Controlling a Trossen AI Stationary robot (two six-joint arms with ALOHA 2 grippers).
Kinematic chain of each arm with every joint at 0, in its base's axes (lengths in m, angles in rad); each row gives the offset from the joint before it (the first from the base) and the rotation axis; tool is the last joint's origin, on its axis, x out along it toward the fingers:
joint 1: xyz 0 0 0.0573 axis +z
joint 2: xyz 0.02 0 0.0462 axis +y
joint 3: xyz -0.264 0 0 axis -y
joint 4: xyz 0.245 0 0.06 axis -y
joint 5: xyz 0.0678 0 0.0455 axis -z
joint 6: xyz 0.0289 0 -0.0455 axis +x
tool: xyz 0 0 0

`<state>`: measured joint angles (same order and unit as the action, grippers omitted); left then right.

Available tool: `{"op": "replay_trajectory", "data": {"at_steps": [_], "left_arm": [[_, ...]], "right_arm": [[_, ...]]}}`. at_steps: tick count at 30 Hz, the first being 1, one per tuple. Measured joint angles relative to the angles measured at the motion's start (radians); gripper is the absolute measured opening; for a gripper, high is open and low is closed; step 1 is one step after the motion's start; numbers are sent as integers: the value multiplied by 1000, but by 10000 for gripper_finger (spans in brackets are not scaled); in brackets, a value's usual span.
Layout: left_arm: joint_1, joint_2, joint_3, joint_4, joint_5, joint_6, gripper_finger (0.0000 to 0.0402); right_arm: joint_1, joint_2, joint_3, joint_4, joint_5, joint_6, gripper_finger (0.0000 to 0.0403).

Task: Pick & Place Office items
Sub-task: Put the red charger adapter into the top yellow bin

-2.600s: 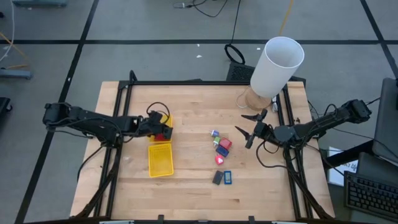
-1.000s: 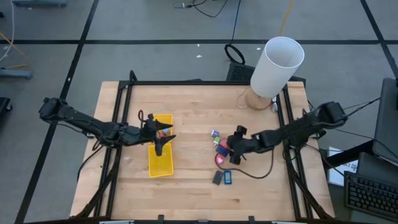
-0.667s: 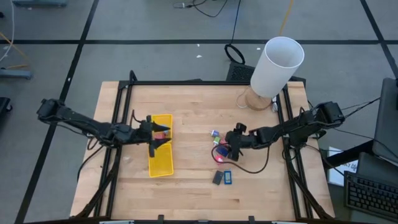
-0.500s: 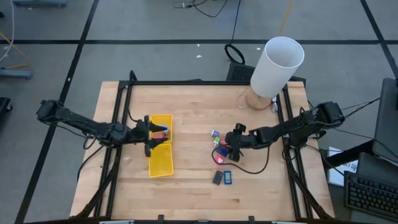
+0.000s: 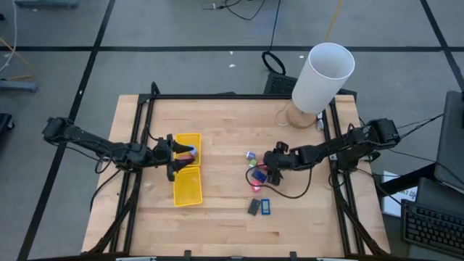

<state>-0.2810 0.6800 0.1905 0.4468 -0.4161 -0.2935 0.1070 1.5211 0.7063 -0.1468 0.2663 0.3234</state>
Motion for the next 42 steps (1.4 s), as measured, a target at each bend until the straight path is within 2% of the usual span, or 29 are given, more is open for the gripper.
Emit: {"op": "replay_trajectory", "data": {"at_steps": [7,13,21,26,33,42], "left_arm": [[0,0,0,-1,-3,1,243],[0,0,0,-1,-3,-1,243],[0,0,0,-1,-3,-8,244],[0,0,0,-1,-3,-5,243],[0,0,0,-1,-3,-1,243],[0,0,0,-1,-3,0,243]], "right_arm": [[-2,-3,0,2,13,-108,254],[-3,-4,0,13,16,-127,254],[-3,-4,-70,185,17,-119,254],[-3,-4,-96,187,16,-149,254],[-10,-5,-103,201,-50,-178,254],[-10,-4,-105,249,-64,-179,254]]}}
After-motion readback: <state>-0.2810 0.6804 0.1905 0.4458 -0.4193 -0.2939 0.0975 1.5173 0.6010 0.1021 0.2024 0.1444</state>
